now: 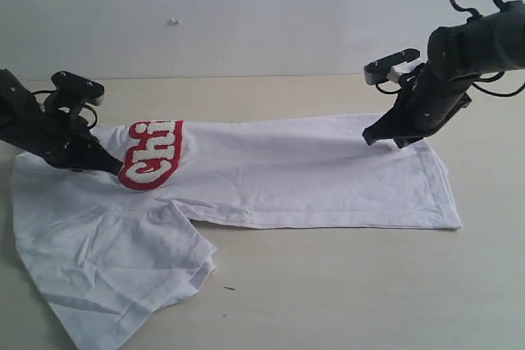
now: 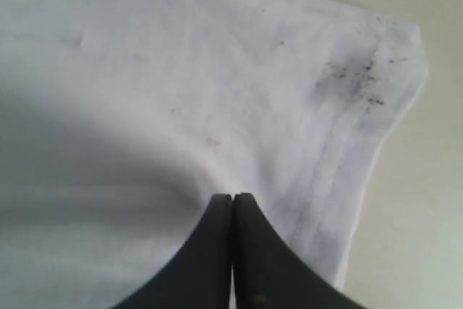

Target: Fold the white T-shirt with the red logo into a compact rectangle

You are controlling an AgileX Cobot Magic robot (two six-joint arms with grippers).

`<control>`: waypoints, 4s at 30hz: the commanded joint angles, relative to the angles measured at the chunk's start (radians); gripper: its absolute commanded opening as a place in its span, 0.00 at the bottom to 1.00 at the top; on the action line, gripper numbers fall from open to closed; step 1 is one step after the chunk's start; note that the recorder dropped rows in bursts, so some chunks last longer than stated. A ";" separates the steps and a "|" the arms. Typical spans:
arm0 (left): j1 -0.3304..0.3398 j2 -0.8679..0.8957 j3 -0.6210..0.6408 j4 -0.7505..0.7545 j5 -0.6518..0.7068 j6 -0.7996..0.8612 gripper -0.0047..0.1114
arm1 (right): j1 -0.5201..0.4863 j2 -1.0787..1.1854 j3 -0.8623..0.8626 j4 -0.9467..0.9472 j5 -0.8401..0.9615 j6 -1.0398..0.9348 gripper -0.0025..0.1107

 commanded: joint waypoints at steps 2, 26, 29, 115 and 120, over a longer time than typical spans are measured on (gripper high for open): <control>-0.002 -0.133 0.024 -0.029 0.025 -0.008 0.04 | -0.001 -0.042 0.007 0.071 0.084 -0.037 0.02; -0.221 -0.553 0.368 0.009 0.432 0.149 0.04 | -0.001 -0.331 0.276 0.186 0.202 -0.082 0.02; -0.301 -0.574 0.409 0.066 0.440 0.112 0.06 | -0.001 -0.413 0.276 0.187 0.214 -0.083 0.02; -0.485 -0.274 0.186 1.630 0.136 -0.498 0.41 | -0.001 -0.529 0.276 0.449 0.257 -0.246 0.02; -0.488 -0.274 0.186 1.620 0.110 -0.731 0.40 | -0.001 -0.529 0.276 0.456 0.257 -0.246 0.02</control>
